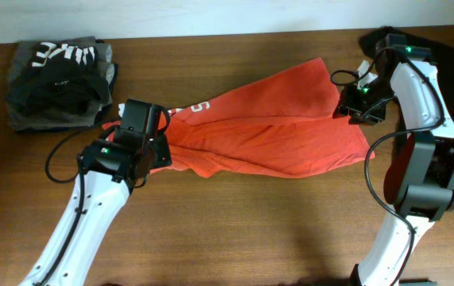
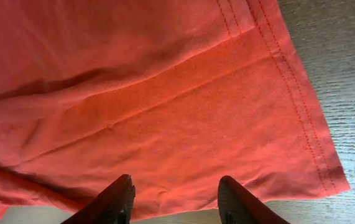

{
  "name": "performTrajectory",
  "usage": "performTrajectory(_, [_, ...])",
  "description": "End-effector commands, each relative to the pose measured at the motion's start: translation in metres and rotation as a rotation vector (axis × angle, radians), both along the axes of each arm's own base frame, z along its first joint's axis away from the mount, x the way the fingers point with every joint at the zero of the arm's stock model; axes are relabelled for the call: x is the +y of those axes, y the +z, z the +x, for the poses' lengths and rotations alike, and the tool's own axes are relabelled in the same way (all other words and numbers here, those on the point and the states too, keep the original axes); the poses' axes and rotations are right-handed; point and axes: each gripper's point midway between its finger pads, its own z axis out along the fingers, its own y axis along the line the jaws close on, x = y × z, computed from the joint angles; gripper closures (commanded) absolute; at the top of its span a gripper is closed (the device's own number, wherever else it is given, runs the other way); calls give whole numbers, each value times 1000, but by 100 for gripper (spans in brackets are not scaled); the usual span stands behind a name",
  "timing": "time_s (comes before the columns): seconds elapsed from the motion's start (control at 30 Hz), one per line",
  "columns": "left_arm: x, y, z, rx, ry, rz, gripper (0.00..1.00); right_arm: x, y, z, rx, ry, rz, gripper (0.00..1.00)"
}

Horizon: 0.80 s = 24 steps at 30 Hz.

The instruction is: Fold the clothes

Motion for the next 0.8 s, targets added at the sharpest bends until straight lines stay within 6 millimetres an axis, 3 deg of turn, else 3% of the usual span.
performTrajectory(0.0, [-4,10,-1,-18,-22,-24,99,3,29,-2,-57,-19,12,51])
performTrajectory(0.27, [-3,9,-3,-9,-22,-21,99,-21,107,-26,-195,-88,-32,52])
performTrajectory(0.47, [-6,9,-3,-4,-31,-37,99,-44,165,-72,-270,-161,-126,51])
performTrajectory(0.63, [-8,8,-5,5,-37,-45,99,-48,182,-106,-259,-177,-174,48])
performTrajectory(0.77, [-13,4,-13,41,-54,-71,99,-44,172,-119,-228,-176,-170,47])
